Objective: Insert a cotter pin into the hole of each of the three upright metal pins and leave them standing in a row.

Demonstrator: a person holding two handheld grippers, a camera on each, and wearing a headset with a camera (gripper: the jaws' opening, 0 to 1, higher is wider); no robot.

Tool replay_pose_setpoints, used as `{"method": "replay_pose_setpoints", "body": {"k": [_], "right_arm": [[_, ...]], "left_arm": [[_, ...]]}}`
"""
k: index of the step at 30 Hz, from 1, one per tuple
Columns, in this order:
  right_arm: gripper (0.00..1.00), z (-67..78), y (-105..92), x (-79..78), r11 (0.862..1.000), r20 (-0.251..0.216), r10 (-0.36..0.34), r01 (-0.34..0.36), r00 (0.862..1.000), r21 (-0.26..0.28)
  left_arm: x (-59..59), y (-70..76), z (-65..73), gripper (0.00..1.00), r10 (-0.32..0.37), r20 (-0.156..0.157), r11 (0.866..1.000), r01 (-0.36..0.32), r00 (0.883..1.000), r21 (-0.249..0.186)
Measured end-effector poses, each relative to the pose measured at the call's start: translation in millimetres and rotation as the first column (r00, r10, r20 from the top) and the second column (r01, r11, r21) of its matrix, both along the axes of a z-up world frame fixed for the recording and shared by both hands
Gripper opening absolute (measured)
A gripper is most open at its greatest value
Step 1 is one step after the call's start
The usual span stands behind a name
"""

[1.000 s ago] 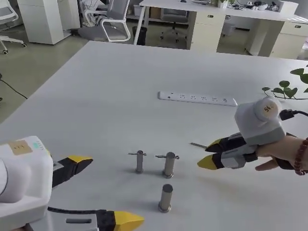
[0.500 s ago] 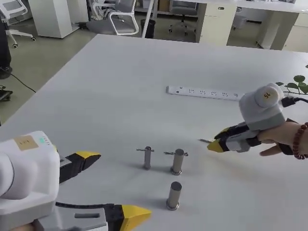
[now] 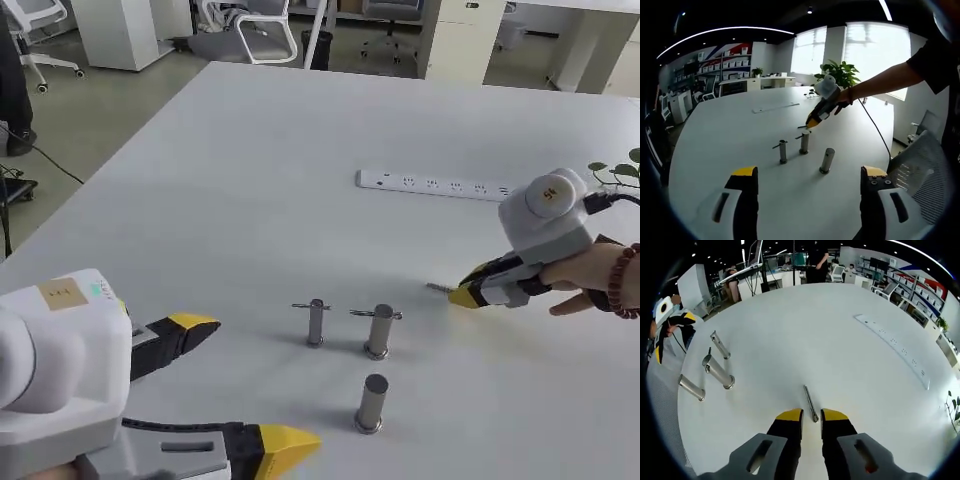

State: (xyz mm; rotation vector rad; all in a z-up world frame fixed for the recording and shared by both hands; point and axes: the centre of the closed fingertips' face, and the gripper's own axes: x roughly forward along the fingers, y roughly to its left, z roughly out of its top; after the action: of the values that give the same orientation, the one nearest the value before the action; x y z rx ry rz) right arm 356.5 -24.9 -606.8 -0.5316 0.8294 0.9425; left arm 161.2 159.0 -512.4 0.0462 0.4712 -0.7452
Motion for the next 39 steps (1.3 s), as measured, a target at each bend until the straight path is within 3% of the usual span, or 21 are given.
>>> {"method": "replay_pose_setpoints", "body": {"k": [8, 15, 22, 28, 34, 39], "right_arm": [[0.05, -2.9, 1.4, 2.4, 0.999, 0.004, 0.023, -0.023, 1.000, -0.046], [0.01, -3.7, 0.8, 3.3, 0.997, -0.038, 0.019, -0.022, 0.999, -0.068], [0.00, -3.4, 0.4, 4.2, 0.993, -0.039, 0.026, -0.030, 0.999, -0.111], [0.00, -2.6, -1.2, 2.5, 0.992, -0.033, 0.039, -0.043, 0.999, -0.116], [0.00, -1.4, -2.1, 2.4, 0.992, -0.031, 0.029, -0.032, 0.999, -0.122], [0.00, 2.2, -0.7, 3.1, 0.994, -0.017, 0.032, -0.034, 0.999, -0.106]], "left_arm": [[-1.5, -2.1, -1.7, 0.83, -0.021, -0.012, 1.000, 0.021, 1.000, 0.005], [-1.6, -3.9, -1.3, 0.82, -0.041, -0.014, 0.999, 0.041, 0.999, 0.012], [-1.3, -3.5, -0.9, 0.81, -0.044, -0.014, 0.999, 0.044, 0.999, 0.017], [-2.0, -7.2, 0.0, 0.81, -0.068, -0.012, 0.997, 0.069, 0.998, 0.027], [-2.5, -10.5, 1.5, 0.82, -0.069, -0.018, 0.998, 0.069, 0.997, 0.005], [-0.7, -9.2, 5.3, 0.82, -0.060, -0.003, 0.998, 0.060, 0.998, -0.005]]}}
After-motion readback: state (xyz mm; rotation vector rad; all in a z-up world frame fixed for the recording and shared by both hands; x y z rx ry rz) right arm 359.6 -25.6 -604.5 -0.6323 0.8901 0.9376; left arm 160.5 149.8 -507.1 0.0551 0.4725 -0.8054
